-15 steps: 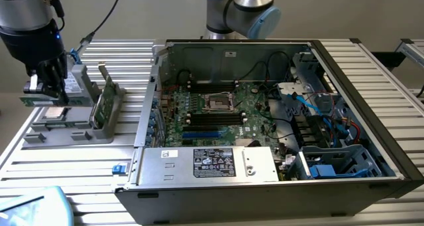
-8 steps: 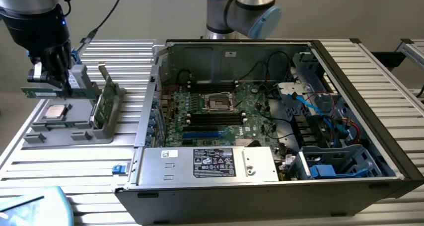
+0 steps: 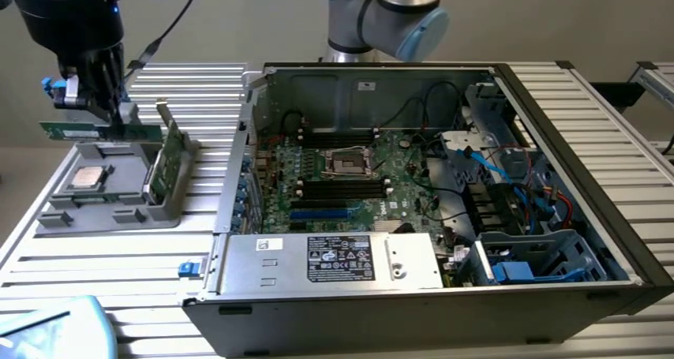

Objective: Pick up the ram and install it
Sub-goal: 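Pick up the ram and move it above insertion slot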

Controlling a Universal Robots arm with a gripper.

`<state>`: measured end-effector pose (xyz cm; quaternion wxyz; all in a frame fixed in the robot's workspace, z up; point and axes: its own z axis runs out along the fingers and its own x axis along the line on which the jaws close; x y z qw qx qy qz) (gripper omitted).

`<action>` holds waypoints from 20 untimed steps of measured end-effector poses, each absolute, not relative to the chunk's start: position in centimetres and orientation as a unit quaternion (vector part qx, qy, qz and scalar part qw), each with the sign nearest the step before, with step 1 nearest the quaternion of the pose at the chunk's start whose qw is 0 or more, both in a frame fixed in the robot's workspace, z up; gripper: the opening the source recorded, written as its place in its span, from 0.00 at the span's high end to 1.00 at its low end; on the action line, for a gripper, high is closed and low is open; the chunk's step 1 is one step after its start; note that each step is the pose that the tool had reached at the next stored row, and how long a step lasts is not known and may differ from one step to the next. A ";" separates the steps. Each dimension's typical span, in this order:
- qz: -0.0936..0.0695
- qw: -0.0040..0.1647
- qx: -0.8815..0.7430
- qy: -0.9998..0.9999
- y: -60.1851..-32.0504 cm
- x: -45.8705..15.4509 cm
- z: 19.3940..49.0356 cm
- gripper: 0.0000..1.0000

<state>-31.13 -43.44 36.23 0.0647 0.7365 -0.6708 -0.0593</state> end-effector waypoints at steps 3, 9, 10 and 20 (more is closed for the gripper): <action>-0.061 0.065 0.737 -0.670 -43.4 -30.1 37.1 0.86; -0.063 0.065 0.738 -0.669 -43.4 -28.0 38.9 0.86; -0.063 0.065 0.738 -0.669 -43.4 -27.6 39.1 0.86; -0.068 0.060 0.740 -0.667 -43.4 -23.0 40.2 0.86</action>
